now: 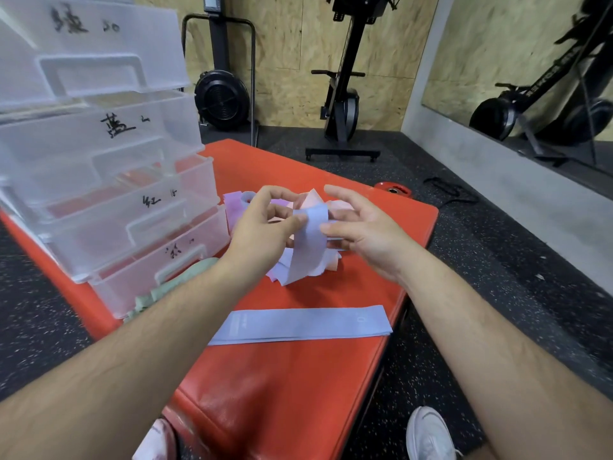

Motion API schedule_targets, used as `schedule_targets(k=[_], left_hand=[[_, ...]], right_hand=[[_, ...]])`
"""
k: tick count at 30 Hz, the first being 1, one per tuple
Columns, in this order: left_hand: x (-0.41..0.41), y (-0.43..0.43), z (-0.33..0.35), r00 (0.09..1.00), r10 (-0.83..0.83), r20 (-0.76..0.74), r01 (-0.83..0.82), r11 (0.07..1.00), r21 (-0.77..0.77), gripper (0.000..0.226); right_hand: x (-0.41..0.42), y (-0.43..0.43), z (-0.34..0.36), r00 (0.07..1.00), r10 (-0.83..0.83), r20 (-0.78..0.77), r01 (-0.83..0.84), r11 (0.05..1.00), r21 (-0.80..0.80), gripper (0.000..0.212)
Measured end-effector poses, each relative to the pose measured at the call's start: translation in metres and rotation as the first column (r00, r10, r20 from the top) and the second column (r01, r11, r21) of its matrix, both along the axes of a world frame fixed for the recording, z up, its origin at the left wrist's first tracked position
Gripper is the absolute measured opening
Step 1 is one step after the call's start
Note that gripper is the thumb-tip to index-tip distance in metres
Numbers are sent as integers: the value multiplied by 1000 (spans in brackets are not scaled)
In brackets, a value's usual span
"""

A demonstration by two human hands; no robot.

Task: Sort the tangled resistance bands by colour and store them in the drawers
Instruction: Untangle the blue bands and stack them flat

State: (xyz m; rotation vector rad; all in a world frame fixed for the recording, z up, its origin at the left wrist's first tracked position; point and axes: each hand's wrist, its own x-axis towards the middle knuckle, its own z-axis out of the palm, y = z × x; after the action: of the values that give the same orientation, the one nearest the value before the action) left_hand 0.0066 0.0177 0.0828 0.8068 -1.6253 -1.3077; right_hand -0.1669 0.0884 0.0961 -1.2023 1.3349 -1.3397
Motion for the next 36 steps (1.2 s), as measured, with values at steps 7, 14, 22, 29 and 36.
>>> schedule_targets(k=[7, 14, 22, 29, 36], left_hand=[[0, -1, -3, 991, -88, 99, 81, 994, 71, 25], [-4, 3, 0, 994, -63, 87, 62, 998, 18, 38], [-1, -1, 1, 977, -153, 151, 148, 988, 42, 38], [1, -2, 0, 988, -52, 146, 54, 999, -8, 29], [2, -1, 4, 966, -8, 260, 27, 997, -72, 21]], right_hand=[[7, -2, -8, 979, -158, -126, 163, 986, 28, 57], [2, 1, 2, 987, -159, -13, 160, 987, 35, 52], [10, 4, 3, 962, -267, -52, 259, 958, -121, 61], [5, 4, -2, 987, -142, -78, 141, 990, -22, 68], [11, 2, -1, 978, -177, -114, 172, 984, -56, 27]])
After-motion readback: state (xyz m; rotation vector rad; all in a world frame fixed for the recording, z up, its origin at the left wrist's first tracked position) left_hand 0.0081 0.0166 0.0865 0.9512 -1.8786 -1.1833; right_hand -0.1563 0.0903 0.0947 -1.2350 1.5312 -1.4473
